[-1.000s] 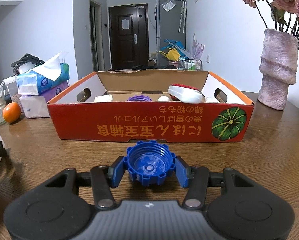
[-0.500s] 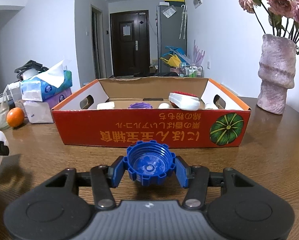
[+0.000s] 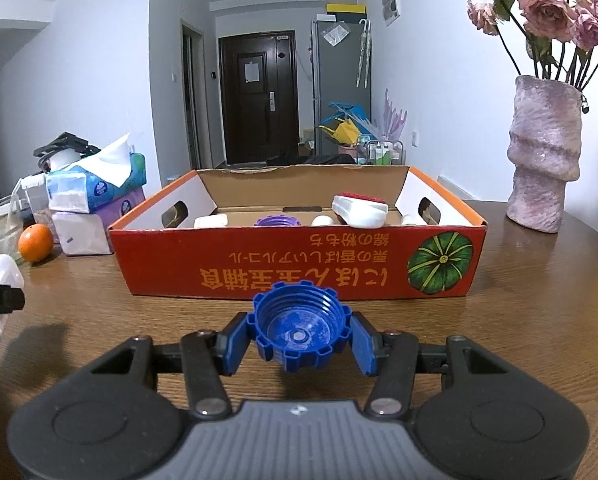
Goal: Organize rigid objects
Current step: 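Carry the blue cap and white plastic box with both tools over the cardboard box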
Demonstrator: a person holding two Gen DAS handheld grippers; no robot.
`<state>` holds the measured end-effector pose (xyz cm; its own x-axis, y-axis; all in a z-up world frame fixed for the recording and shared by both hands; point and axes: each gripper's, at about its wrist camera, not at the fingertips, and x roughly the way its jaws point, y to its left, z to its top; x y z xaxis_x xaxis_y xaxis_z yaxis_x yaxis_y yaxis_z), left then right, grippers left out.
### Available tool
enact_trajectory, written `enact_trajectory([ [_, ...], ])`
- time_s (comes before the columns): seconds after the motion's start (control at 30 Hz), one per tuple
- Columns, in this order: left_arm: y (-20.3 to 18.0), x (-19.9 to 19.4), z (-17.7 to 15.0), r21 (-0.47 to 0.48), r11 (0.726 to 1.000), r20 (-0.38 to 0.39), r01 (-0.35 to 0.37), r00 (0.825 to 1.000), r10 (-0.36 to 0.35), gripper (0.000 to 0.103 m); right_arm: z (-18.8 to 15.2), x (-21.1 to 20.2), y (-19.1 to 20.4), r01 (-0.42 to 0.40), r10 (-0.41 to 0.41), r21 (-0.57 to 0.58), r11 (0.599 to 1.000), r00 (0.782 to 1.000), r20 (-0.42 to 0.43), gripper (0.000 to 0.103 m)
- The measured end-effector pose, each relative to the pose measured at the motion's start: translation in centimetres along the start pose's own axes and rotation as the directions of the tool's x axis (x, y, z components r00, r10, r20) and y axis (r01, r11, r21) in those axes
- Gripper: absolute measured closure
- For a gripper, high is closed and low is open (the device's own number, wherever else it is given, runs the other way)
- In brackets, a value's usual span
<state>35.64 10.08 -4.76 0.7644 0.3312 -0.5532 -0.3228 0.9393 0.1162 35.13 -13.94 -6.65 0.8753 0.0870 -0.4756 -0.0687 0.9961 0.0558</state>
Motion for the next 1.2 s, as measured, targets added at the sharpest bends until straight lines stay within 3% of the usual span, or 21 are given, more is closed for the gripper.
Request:
enact_trajectory([
  [1.2,-7.5,-5.8,-1.3,0.085,0.989,0.060,0.122,0.990,-0.128,0.036,0.7,-4.5,-2.2,-0.043,0.040,0.031,0.999,0.996,0.084,0.051],
])
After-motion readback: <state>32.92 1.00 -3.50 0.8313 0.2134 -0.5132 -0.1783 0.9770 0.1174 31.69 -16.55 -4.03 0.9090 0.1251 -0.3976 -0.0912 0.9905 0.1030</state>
